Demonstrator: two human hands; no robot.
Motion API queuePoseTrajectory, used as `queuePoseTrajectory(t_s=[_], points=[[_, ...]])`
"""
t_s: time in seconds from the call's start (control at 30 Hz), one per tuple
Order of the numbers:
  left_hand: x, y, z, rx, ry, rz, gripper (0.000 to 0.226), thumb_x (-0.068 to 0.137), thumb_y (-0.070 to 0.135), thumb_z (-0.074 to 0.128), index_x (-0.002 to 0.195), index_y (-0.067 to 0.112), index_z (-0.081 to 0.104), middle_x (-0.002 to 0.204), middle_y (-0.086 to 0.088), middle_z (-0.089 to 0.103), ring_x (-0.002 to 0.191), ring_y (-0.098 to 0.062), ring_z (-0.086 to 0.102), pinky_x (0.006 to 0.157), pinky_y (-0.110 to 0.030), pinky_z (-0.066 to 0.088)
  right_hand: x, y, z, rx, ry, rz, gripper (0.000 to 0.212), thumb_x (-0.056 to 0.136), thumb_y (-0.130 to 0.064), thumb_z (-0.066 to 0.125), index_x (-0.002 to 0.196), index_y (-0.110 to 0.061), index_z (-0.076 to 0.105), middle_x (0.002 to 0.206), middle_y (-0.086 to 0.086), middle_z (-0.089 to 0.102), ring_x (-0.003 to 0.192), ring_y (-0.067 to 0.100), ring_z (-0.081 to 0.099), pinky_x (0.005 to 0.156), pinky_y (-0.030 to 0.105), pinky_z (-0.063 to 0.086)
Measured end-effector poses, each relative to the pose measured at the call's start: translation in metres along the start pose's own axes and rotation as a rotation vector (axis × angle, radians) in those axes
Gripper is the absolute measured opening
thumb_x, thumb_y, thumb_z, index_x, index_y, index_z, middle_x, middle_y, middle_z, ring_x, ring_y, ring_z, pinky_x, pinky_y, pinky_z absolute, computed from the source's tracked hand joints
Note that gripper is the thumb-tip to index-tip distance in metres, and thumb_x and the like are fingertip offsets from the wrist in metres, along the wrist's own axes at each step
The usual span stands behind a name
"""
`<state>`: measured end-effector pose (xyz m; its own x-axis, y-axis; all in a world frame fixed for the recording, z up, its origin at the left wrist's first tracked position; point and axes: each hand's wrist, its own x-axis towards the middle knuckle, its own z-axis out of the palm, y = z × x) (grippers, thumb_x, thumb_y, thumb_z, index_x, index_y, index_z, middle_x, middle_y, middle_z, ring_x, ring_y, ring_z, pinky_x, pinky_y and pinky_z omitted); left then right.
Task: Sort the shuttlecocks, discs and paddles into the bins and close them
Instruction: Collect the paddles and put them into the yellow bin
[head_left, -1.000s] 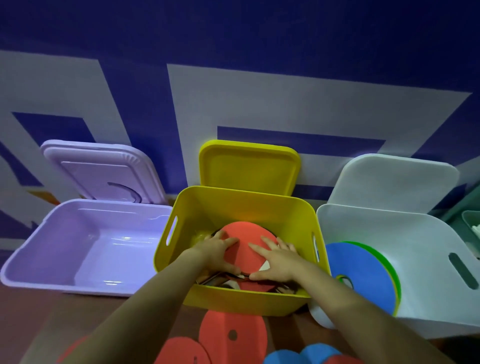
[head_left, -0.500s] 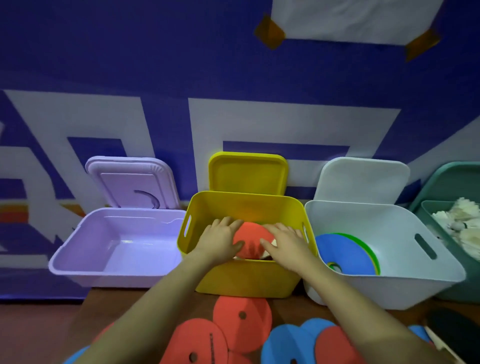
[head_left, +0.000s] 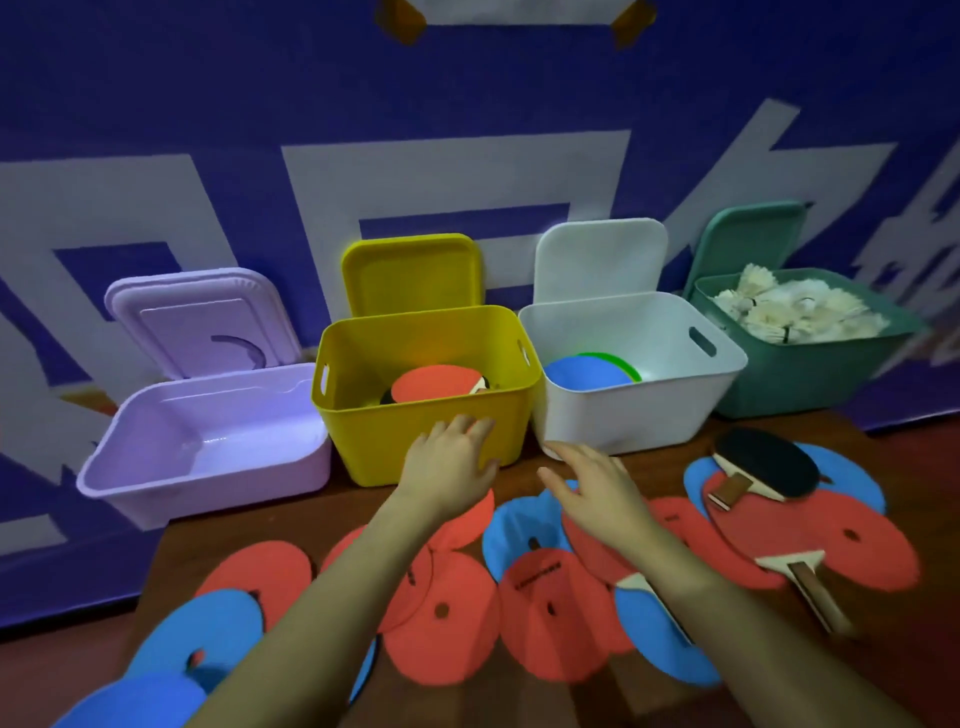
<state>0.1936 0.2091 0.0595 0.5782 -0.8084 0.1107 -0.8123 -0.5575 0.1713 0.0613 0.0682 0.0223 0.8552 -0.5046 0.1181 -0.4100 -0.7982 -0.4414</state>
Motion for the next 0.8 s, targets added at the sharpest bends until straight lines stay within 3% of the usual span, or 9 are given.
queuePoseTrajectory(t_s=[0.17, 0.33, 0.47, 0.57, 0.67, 0.8], points=[[-0.009, 0.047, 0.034, -0.073, -0.065, 0.007, 0.054, 0.091, 0.039, 0.047, 0.141, 0.025, 0.034, 0.139, -0.003, 0.042, 0.121, -0.028, 0.043, 0.094, -0.035, 0.038, -0.036, 0.060, -0.004, -0.105, -0.097, 0.112, 0.067, 0.084, -0.063, 0.033, 0.139, -0.026, 0.041, 0.134, 0.002, 0.049, 0.123, 0.025, 0.045, 0.101, 0.035, 0.029], [-0.008, 0.094, 0.082, -0.213, -0.123, -0.094, 0.054, 0.091, 0.037, 0.049, 0.141, 0.021, 0.036, 0.138, -0.007, 0.042, 0.120, -0.031, 0.044, 0.093, -0.038, 0.042, -0.041, 0.136, 0.002, -0.113, -0.274, 0.198, 0.057, 0.095, -0.050, 0.039, 0.145, -0.027, 0.029, 0.143, 0.004, 0.040, 0.132, 0.025, 0.036, 0.107, 0.038, 0.022], [-0.003, 0.140, 0.126, -0.189, -0.249, -0.273, 0.062, 0.092, 0.045, 0.044, 0.147, 0.027, 0.022, 0.149, -0.012, 0.025, 0.126, -0.036, 0.037, 0.101, -0.042, 0.035, -0.033, 0.180, 0.005, -0.123, -0.484, 0.215, 0.059, 0.096, -0.052, 0.032, 0.149, -0.031, 0.015, 0.156, 0.008, 0.017, 0.142, 0.029, 0.016, 0.114, 0.042, 0.010], [-0.001, 0.169, 0.161, -0.151, -0.380, -0.420, 0.075, 0.088, 0.060, 0.043, 0.149, 0.033, 0.009, 0.155, -0.015, 0.006, 0.134, -0.046, 0.022, 0.108, -0.048, 0.024, -0.027, 0.203, 0.010, -0.056, -0.595, 0.183, 0.058, 0.097, -0.051, 0.030, 0.149, -0.036, 0.007, 0.158, 0.005, 0.004, 0.144, 0.030, 0.007, 0.114, 0.045, 0.004], [-0.001, 0.185, 0.185, -0.156, -0.422, -0.522, 0.084, 0.082, 0.070, 0.041, 0.149, 0.035, 0.005, 0.156, -0.013, -0.001, 0.136, -0.047, 0.016, 0.110, -0.050, 0.018, -0.024, 0.217, 0.018, -0.006, -0.645, 0.119, 0.058, 0.097, -0.051, 0.030, 0.149, -0.036, 0.008, 0.159, 0.002, 0.004, 0.144, 0.027, 0.006, 0.115, 0.045, 0.003], [0.002, 0.195, 0.198, -0.267, -0.454, -0.451, 0.079, 0.085, 0.061, 0.046, 0.148, 0.038, 0.004, 0.157, -0.006, -0.006, 0.139, -0.044, 0.002, 0.112, -0.052, 0.011, -0.028, 0.223, 0.021, 0.100, -0.586, 0.087, 0.054, 0.097, -0.046, 0.035, 0.147, -0.035, 0.018, 0.157, 0.000, 0.012, 0.144, 0.025, 0.010, 0.114, 0.041, 0.005]])
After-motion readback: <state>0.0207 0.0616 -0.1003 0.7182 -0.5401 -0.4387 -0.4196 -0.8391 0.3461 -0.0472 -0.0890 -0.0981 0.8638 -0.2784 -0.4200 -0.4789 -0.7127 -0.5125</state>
